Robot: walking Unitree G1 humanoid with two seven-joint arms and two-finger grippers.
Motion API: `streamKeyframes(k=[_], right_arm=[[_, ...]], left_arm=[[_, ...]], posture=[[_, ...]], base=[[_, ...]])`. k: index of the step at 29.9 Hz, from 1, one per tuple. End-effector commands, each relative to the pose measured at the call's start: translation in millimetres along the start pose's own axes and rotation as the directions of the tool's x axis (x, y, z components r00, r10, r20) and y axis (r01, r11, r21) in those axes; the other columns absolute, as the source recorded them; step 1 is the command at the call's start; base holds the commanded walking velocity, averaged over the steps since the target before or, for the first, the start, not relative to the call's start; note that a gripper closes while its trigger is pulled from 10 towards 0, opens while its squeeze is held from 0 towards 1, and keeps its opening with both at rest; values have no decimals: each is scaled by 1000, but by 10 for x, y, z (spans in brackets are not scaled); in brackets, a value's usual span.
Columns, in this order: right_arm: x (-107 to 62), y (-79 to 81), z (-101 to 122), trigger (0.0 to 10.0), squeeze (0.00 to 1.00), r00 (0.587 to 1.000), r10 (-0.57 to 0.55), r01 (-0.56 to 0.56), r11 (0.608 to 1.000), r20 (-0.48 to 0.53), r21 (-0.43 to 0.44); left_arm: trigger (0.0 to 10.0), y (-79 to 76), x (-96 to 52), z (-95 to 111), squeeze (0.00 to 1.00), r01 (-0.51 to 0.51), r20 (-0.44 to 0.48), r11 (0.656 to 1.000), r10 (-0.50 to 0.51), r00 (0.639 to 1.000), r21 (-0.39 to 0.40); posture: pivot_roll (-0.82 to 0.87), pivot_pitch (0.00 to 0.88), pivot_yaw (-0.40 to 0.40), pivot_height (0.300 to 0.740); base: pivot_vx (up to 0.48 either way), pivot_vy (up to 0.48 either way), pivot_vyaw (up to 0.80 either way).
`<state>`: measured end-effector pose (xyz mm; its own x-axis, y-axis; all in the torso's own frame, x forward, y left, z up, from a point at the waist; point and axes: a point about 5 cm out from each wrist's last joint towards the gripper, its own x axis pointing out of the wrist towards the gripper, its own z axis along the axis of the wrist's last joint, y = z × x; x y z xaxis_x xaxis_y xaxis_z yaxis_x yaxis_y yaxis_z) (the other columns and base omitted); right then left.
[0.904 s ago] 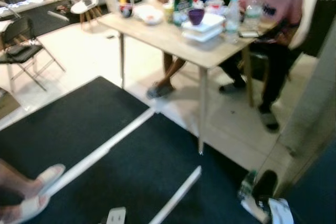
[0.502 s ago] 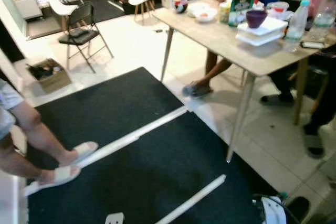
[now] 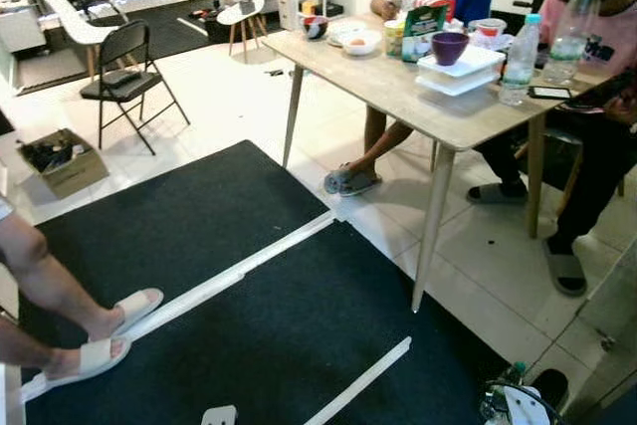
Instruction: Restocking fridge
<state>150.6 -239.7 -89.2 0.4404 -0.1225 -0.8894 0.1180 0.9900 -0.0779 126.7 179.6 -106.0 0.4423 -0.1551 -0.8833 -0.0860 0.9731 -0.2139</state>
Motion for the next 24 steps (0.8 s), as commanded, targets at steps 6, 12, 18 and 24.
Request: streamKeyframes(k=[6, 12, 18, 24], right_arm=[[9, 60, 43, 10000, 0, 1000, 19, -19, 1000, 14, -1], [8, 58, 29, 10000, 0, 1000, 19, -19, 1000, 12, 3], [9, 57, 36, 10000, 0, 1000, 16, -16, 1000, 13, 15], [10, 62, 43, 10000, 0, 1000, 15, -16, 1000, 13, 19]], left_arm=[[10000, 37, -14, -24, 0, -8, -8, 1000, 8, 1000, 13], [10000, 36, -14, -25, 0, -6, -10, 1000, 6, 1000, 14], [10000, 36, -13, -19, 0, -6, -9, 1000, 6, 1000, 13], [10000, 36, -12, -14, 0, -6, -7, 1000, 6, 1000, 12]], posture=[[-4, 0, 55, 740], [-5, 0, 56, 740], [-5, 0, 58, 740], [-5, 0, 60, 740]], base=[[363, 0, 0], [364, 0, 0], [369, 0, 0], [371, 0, 0]])
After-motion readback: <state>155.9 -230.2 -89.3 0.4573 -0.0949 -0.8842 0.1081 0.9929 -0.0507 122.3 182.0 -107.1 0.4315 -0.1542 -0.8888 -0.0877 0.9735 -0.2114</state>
